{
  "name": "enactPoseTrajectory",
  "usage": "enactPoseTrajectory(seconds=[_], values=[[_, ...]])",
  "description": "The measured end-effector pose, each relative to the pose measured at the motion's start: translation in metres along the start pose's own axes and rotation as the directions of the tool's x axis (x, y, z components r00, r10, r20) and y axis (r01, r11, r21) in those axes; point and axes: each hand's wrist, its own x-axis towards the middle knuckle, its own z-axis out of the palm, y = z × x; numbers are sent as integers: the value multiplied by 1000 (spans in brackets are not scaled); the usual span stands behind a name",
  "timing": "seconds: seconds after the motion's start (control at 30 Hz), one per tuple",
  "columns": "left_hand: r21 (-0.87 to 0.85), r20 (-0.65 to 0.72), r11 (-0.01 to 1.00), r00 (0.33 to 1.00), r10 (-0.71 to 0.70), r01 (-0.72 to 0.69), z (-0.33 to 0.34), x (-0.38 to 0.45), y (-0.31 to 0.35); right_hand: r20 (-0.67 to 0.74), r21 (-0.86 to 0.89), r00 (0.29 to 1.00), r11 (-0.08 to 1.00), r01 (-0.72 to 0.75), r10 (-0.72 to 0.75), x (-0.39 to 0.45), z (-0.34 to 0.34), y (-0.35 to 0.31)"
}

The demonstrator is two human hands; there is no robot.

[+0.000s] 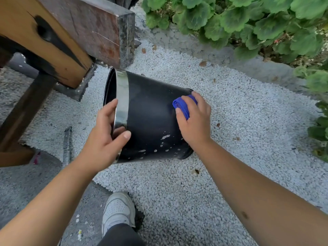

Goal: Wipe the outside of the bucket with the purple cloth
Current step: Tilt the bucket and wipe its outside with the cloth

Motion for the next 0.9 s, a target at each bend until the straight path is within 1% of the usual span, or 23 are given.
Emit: enactPoseTrajectory(seconds=[0.03, 0.07, 0.13, 0.2, 0.3, 0.37, 0.4, 0.47, 0.5, 0.53, 0.57, 0.6, 0.67, 0.73, 0.77, 0.8, 0.83, 0.87, 0.9], values=[[49, -16, 998, 999, -32, 32, 4, -9, -2, 2, -3, 1000, 1000, -2, 2, 0, 0, 2], [61, -44, 997, 998, -49, 52, 9, -16, -4, 1, -11, 1000, 1000, 3, -3, 0, 1, 2], [22, -71, 998, 996, -57, 59, 17, -23, -3, 4, -27, 1000, 1000, 4, -4, 1, 1, 1], [-1, -73, 998, 995, -66, 66, 18, -17, 3, 11, -7, 1000, 1000, -17, 18, 6, -3, 1], [-35, -80, 996, 993, -85, 83, 17, -3, 13, 10, 94, 998, 994, -59, 58, 15, -14, -3], [-90, -60, 992, 994, -94, 89, 21, 5, 22, -14, 181, 997, 981, -69, 73, 17, -20, -18], [-129, -50, 987, 993, -104, 97, 24, 11, 28, -25, 222, 998, 974, -48, 55, 17, -21, -29], [-193, -66, 974, 989, -131, 116, 25, 21, 39, -51, 282, 997, 958, 62, -49, 11, -20, -56], [-194, -84, 973, 987, -140, 121, 23, 28, 43, -64, 286, 990, 948, 138, -124, 6, -18, -69], [-157, -96, 980, 986, -136, 120, 21, 35, 45, -71, 269, 977, 940, 212, -200, 2, -15, -80], [-136, -82, 981, 985, -149, 137, 19, 40, 48, -70, 236, 962, 933, 272, -263, -2, -11, -89], [-168, -37, 972, 984, -175, 167, 17, 44, 49, -65, 200, 951, 930, 309, -303, -6, -6, -95], [-287, 75, 937, 980, -184, 198, 14, 45, 51, -46, 166, 946, 932, 324, -320, -12, 0, -97], [-300, 105, 932, 978, -179, 203, 13, 39, 49, -35, 132, 936, 927, 351, -350, -14, 4, -90], [-280, 92, 935, 976, -198, 216, 13, 35, 46, -32, 101, 927, 922, 374, -373, -14, 6, -85], [-197, 62, 957, 977, -205, 214, 13, 32, 43, -27, 77, 923, 919, 386, -385, -14, 8, -79], [-49, 29, 983, 984, -178, 180, 11, 29, 39, -21, 63, 925, 923, 379, -379, -14, 11, -73], [107, 7, 987, 992, -124, 123, 10, 26, 34, -20, 58, 934, 933, 356, -356, -15, 13, -67], [206, -3, 976, 997, -73, 72, 9, 23, 30, -21, 55, 947, 946, 321, -320, -14, 14, -60]])
